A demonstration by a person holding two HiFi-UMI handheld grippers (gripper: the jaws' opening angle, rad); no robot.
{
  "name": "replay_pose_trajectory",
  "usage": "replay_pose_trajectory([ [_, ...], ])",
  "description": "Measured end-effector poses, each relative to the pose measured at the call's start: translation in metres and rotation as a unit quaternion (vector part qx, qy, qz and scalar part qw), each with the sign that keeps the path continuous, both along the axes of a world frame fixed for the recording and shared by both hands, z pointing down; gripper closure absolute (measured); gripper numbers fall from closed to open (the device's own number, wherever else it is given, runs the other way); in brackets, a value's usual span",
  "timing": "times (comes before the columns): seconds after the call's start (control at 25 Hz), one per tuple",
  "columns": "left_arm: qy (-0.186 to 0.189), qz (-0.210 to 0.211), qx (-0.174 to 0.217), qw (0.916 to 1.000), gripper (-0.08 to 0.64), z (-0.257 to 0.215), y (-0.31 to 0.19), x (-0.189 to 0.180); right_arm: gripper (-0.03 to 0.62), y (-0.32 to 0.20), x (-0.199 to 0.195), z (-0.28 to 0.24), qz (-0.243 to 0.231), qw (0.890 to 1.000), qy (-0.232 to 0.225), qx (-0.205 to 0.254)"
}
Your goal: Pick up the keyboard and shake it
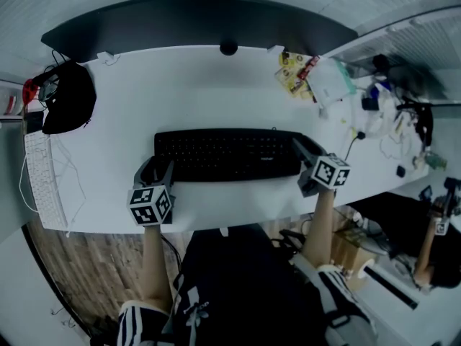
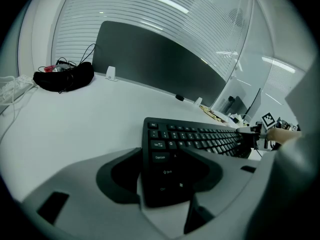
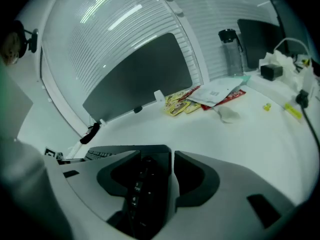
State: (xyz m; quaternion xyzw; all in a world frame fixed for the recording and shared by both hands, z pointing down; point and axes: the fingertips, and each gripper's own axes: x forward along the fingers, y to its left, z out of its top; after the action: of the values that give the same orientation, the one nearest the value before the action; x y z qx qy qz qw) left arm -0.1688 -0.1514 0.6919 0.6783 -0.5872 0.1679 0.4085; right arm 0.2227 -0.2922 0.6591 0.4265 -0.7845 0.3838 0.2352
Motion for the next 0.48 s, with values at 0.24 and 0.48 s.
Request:
replay_pose_trajectory([
  [0.24,-0.003,-0.007,0.0,1.0,0.341,0.001,-0.001,-0.001,0.391,0.003,-0.004,0.003,0.016,1.0,-0.005,-0.013],
  [0.48,0.018,-0.018,0.027,0.9993,0.341,-0.006,0.009,-0.006,0.391,0.01,-0.017,-0.039,0.0,0.999,0.014,0.051],
])
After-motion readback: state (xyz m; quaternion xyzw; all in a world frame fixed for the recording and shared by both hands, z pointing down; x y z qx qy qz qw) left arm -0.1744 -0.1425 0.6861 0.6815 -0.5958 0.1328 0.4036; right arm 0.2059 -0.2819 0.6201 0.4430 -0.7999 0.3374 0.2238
